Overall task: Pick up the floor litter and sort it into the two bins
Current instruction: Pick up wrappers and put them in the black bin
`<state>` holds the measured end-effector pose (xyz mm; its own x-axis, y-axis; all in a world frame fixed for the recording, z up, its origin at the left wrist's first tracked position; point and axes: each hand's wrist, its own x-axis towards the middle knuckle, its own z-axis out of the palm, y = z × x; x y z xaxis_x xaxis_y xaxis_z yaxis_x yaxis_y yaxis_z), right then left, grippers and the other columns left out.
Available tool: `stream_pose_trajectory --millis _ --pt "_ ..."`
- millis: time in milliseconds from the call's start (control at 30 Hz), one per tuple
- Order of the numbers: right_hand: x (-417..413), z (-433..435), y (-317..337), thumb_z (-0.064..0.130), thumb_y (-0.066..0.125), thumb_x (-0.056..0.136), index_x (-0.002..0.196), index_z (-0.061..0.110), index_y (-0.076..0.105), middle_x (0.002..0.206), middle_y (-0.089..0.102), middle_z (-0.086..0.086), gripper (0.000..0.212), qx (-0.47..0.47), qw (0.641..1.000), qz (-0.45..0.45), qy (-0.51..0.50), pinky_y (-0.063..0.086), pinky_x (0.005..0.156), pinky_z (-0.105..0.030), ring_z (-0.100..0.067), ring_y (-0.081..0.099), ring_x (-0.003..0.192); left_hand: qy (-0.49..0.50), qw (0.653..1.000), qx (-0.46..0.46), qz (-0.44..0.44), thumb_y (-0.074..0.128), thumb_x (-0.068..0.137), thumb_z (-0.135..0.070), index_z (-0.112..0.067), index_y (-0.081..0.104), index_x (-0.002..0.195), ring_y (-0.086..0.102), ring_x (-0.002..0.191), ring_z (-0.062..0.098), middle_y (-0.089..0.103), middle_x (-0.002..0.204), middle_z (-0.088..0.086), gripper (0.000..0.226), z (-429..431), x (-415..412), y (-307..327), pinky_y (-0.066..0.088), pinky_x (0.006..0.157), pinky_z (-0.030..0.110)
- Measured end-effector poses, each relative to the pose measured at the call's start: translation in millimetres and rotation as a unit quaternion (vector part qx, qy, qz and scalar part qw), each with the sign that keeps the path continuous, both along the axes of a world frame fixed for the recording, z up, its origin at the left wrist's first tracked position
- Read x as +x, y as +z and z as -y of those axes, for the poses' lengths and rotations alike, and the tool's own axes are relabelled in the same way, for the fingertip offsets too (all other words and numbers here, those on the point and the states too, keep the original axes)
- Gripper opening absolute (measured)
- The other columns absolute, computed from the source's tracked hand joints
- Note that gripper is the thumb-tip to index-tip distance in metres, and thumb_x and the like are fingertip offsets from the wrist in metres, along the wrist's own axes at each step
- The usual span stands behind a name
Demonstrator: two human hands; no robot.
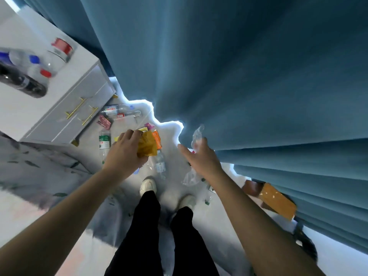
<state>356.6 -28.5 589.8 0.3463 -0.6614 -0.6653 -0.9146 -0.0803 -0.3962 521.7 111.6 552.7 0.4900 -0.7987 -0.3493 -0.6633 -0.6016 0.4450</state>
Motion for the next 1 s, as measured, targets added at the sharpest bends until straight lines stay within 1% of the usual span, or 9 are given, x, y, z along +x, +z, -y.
stream_pose_trajectory --millis 167,300,500,567,633,767,867,933,1000 --pt "-57.1 4.5 41.3 0.071 0.049 0.080 0.104 0.022 0.033 0.116 0.058 -0.002 0.057 -0.036 0.998 -0.002 -0.046 0.045 0.091 -0.043 -0.028 0.055 0.108 -0.050 0.997 -0.049 0.017 0.079 0.068 -0.028 -0.008 0.047 0.123 0.051 0.108 0.037 0.054 0.116 0.014 0.067 26.6 -38.7 51.9 0.047 0.081 0.047" --pt "-115.3 6.1 65.0 0.073 0.046 0.079 0.115 0.020 0.038 0.110 0.056 0.004 0.065 -0.050 0.995 0.000 -0.086 0.040 0.081 -0.037 -0.024 0.054 0.107 -0.117 0.990 -0.074 0.027 0.078 0.066 -0.026 -0.008 0.049 0.119 0.052 0.103 0.037 0.054 0.109 0.013 0.063 50.4 -92.2 75.3 0.046 0.081 0.045" --pt "-237.3 -8.8 87.4 0.071 0.032 0.088 0.118 0.017 0.042 0.099 0.058 -0.004 0.062 -0.096 0.989 -0.031 -0.108 0.034 0.074 -0.033 -0.025 0.055 0.089 -0.202 0.975 -0.088 0.029 0.075 0.067 -0.029 -0.010 0.048 0.123 0.049 0.108 0.034 0.053 0.113 0.012 0.065 74.6 -209.3 98.8 0.047 0.085 0.046" --pt "-285.2 -18.4 91.8 0.061 0.029 0.095 0.126 0.016 0.041 0.108 0.059 -0.010 0.056 -0.121 0.988 -0.056 -0.079 0.038 0.079 -0.037 -0.030 0.058 0.101 -0.222 0.971 -0.084 0.025 0.074 0.068 -0.030 -0.010 0.047 0.123 0.048 0.109 0.033 0.051 0.113 0.011 0.065 75.4 -255.5 103.4 0.045 0.084 0.045" --pt "-333.3 -28.8 91.4 0.036 0.031 0.102 0.139 0.013 0.029 0.114 0.057 -0.014 0.043 -0.162 0.983 -0.077 -0.026 0.044 0.089 -0.045 -0.035 0.060 0.101 -0.244 0.966 -0.082 0.025 0.074 0.069 -0.033 -0.011 0.046 0.126 0.048 0.110 0.033 0.051 0.115 0.011 0.067 74.9 -302.9 105.0 0.045 0.085 0.045" --pt "-426.0 -42.5 91.8 0.017 0.024 0.103 0.136 0.007 0.036 0.117 0.054 -0.016 0.036 -0.172 0.979 -0.052 -0.092 0.048 0.070 -0.039 -0.033 0.059 0.099 -0.290 0.953 -0.080 0.019 0.074 0.071 -0.035 -0.013 0.041 0.132 0.045 0.115 0.032 0.049 0.122 0.010 0.073 76.1 -395.5 111.2 0.046 0.086 0.044" --pt "-480.5 -52.8 98.2 0.029 0.028 0.104 0.112 0.007 0.053 0.094 0.061 -0.015 0.035 -0.177 0.971 -0.020 -0.159 0.041 0.063 -0.035 -0.033 0.062 0.087 -0.318 0.943 -0.092 0.027 0.074 0.071 -0.034 -0.015 0.042 0.131 0.045 0.115 0.031 0.048 0.124 0.007 0.070 79.2 -451.3 121.1 0.044 0.084 0.042" --pt "-509.2 -58.1 98.9 0.042 0.037 0.100 0.095 0.009 0.054 0.075 0.057 -0.007 0.037 -0.193 0.952 0.018 -0.235 0.040 0.061 -0.033 -0.029 0.061 0.077 -0.337 0.936 -0.098 0.033 0.074 0.071 -0.033 -0.015 0.045 0.128 0.046 0.113 0.030 0.050 0.120 0.006 0.066 83.5 -480.2 125.8 0.045 0.081 0.041" --pt "-534.0 -63.7 96.7 0.045 0.042 0.097 0.106 0.011 0.057 0.066 0.053 0.001 0.037 -0.189 0.941 0.039 -0.277 0.036 0.060 -0.029 -0.024 0.057 0.071 -0.361 0.926 -0.101 0.038 0.074 0.071 -0.034 -0.014 0.046 0.126 0.047 0.112 0.029 0.051 0.118 0.007 0.065 90.0 -504.5 127.5 0.044 0.079 0.040"
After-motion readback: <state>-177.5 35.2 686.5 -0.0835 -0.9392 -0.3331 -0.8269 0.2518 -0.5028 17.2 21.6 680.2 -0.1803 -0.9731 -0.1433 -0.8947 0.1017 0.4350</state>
